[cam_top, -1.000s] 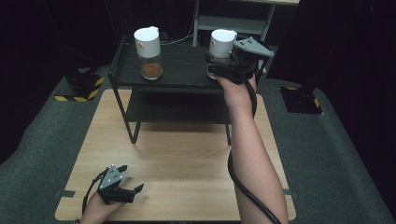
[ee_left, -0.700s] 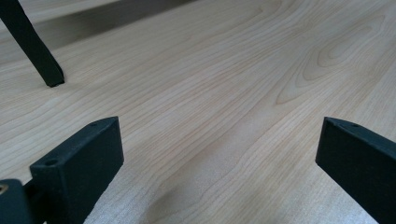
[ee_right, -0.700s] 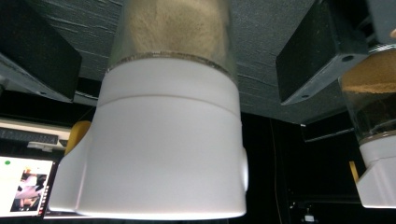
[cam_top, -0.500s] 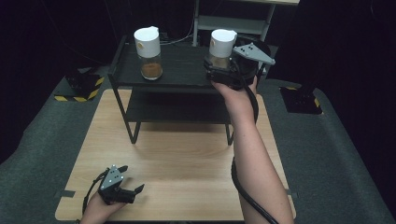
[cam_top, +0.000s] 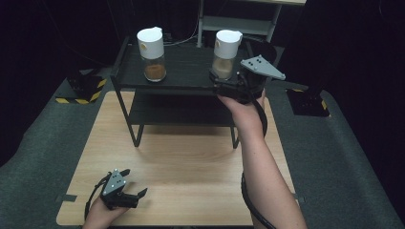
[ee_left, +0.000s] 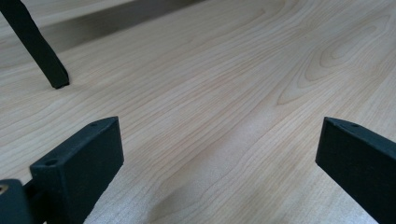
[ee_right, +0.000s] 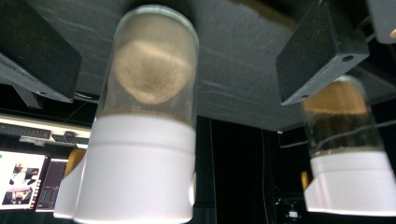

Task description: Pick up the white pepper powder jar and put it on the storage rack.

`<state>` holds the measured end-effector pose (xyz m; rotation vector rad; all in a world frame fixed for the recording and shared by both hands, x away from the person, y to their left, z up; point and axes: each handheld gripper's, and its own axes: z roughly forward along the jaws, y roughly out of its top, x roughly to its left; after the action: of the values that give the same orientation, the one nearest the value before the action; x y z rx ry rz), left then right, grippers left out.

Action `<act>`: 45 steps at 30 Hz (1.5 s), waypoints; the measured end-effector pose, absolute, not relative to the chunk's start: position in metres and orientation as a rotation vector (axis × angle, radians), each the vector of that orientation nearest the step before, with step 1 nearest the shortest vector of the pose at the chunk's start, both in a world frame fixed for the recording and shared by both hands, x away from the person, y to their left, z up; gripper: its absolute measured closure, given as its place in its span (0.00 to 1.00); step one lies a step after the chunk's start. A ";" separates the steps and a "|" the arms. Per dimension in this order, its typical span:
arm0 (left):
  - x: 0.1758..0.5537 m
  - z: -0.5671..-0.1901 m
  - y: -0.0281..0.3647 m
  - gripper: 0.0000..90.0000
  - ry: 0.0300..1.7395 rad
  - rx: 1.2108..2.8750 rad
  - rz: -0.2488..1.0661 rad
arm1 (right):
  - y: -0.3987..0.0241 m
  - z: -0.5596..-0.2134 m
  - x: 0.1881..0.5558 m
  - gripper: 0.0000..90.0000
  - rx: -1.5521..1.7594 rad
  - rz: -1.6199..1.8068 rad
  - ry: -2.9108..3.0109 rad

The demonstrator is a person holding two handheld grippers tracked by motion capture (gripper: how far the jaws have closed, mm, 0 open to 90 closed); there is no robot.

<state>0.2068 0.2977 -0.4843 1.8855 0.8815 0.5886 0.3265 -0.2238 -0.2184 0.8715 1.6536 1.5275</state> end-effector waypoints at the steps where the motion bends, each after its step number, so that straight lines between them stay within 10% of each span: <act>1: 0.206 -0.484 0.297 0.01 0.883 1.885 0.591 | -0.225 -0.221 0.324 0.00 0.867 1.526 1.652; 45: 0.206 -0.483 0.293 0.01 0.854 1.910 0.602 | -0.267 -0.333 0.267 0.00 0.800 1.461 1.779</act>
<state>0.2063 0.2931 -0.4832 1.9100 0.8537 0.6017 0.2674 -0.2673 -0.3334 0.7999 1.7791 1.4606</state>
